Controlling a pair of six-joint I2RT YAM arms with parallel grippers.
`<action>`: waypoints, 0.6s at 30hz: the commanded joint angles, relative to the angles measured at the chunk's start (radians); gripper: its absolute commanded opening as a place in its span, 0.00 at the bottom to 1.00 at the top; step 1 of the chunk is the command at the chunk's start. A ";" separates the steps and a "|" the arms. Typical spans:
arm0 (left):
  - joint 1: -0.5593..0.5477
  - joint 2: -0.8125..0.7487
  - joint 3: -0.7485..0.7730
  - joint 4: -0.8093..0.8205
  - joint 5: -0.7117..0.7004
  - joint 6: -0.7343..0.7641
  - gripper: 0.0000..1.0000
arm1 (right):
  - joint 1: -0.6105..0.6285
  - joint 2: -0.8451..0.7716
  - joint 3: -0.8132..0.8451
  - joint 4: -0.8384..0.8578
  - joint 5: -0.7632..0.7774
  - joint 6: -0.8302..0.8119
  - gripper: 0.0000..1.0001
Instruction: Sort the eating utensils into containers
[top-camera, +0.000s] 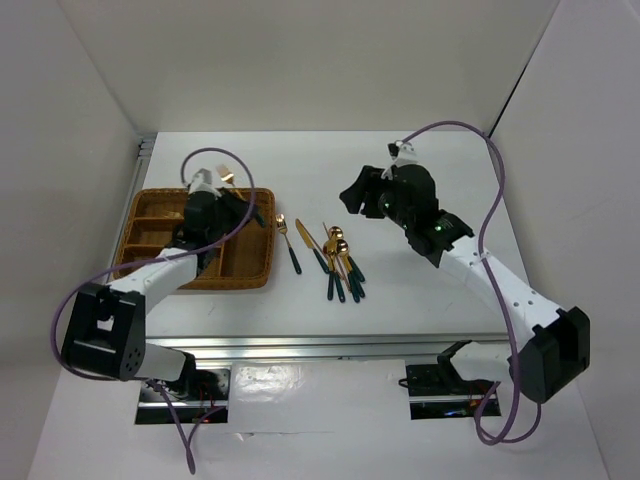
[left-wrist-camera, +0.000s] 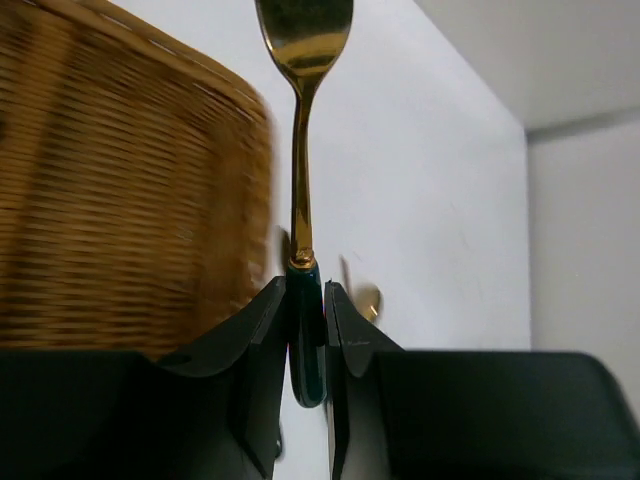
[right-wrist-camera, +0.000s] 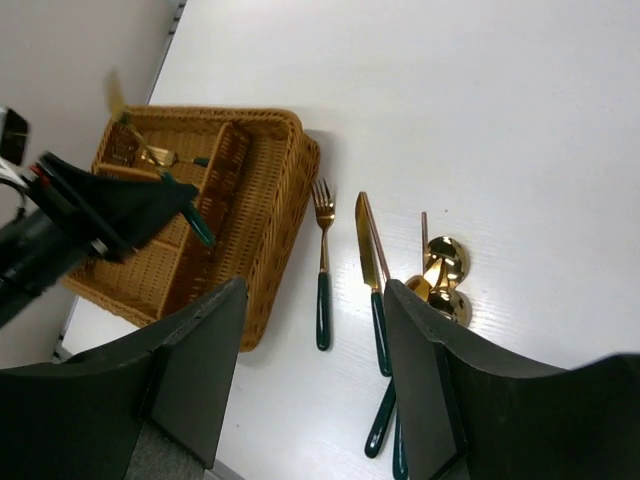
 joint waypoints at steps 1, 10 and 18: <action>0.064 -0.066 -0.050 -0.007 -0.235 -0.152 0.18 | 0.008 0.058 -0.035 0.051 -0.053 -0.048 0.65; 0.136 0.041 0.009 -0.046 -0.522 -0.445 0.18 | 0.042 0.232 -0.037 0.106 -0.222 -0.111 0.61; 0.167 0.116 0.084 -0.111 -0.631 -0.545 0.20 | 0.117 0.356 0.006 0.094 -0.202 -0.149 0.60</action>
